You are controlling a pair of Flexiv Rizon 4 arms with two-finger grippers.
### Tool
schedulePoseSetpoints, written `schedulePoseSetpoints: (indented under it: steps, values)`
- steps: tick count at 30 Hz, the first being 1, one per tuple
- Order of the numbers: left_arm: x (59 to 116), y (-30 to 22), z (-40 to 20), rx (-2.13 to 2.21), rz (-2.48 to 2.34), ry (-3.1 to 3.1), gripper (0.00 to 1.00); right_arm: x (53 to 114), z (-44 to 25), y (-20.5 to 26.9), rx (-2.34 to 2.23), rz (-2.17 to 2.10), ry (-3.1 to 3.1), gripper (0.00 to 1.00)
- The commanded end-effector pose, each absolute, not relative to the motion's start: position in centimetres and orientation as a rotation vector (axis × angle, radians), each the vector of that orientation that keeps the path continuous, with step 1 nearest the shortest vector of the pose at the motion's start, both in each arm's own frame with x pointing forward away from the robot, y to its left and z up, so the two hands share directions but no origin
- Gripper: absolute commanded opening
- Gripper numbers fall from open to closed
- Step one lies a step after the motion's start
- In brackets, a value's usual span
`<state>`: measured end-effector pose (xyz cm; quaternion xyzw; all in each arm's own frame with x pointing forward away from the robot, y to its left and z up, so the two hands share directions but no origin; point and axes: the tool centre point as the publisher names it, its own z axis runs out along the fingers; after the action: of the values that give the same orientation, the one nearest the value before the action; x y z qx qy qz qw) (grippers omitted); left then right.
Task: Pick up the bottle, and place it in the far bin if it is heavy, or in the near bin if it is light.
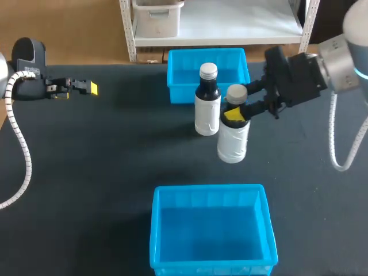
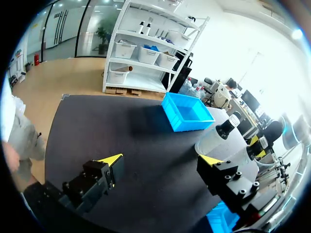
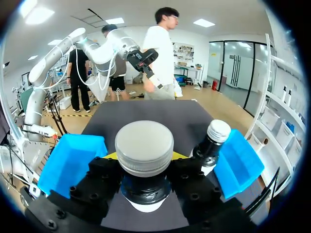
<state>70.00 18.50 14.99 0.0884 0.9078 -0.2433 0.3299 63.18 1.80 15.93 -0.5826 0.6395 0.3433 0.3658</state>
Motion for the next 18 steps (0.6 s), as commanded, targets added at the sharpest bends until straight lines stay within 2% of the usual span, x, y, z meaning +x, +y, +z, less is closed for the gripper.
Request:
schedulePoseSetpoints:
  steps: [1,18]
  values:
    - [70.0,18.5,15.0,0.231,-0.637,2.375,1.00,62.2,17.2,-0.9,-1.478,0.858,1.656,0.00]
    - [70.0,18.5,15.0,0.231,-0.637,2.375,1.00,63.2,18.3,-9.6,-1.449,0.806,1.694,0.00]
